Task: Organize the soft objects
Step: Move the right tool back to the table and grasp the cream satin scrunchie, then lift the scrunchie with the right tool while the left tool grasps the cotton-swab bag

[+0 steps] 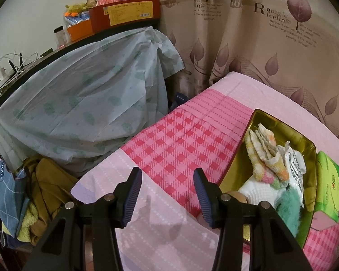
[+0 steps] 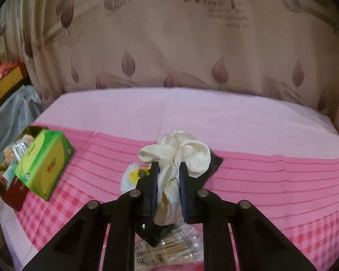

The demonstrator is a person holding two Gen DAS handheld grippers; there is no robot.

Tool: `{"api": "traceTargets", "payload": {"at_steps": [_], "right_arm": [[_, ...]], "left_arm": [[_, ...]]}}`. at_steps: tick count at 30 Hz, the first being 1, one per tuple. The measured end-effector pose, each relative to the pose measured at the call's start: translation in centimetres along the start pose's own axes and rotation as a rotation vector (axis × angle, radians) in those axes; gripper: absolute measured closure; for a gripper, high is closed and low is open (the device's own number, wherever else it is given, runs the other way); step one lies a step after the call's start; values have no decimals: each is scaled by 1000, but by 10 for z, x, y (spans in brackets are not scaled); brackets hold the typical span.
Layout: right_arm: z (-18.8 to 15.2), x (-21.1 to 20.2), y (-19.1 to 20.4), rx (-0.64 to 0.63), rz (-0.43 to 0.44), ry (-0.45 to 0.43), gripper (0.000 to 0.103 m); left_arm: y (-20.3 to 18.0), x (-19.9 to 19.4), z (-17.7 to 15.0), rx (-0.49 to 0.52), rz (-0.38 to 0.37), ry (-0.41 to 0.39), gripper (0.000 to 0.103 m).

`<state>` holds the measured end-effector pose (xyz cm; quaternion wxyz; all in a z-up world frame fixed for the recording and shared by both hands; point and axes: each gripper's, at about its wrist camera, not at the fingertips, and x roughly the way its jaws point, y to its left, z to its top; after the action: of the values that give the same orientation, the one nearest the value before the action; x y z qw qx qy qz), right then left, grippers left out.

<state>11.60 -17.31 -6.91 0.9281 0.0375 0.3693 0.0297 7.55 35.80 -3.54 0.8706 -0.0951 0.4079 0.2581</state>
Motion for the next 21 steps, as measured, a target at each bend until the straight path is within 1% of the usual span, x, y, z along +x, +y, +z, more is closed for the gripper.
{"api": "traceTargets", "payload": {"at_steps": [2,4,7,10,14,17,21], "right_arm": [[1,-14,-4,9,-10,-28,88],[0,-24,-11,5,-40,-45,88],[-9,-31,-29,19,-82,-28,88],[-28,-32,-51,37,-133,12,88],[-47,-28,-75,67,-164,51,88],[-56,-26,-86,84,-170,66,88],[-60,-22,-91,89,-164,75,88]], "left_arm": [[0,-2,0,4,1,-12,55],[-2,-5,0,9,-1,-23,55],[-6,-8,0,25,-5,-32,55],[-12,-12,-2,52,-17,-36,55],[-27,-21,-6,104,-36,-47,55],[-47,-35,-13,176,-64,-63,55],[-89,-60,-31,312,-152,-82,55]]}}
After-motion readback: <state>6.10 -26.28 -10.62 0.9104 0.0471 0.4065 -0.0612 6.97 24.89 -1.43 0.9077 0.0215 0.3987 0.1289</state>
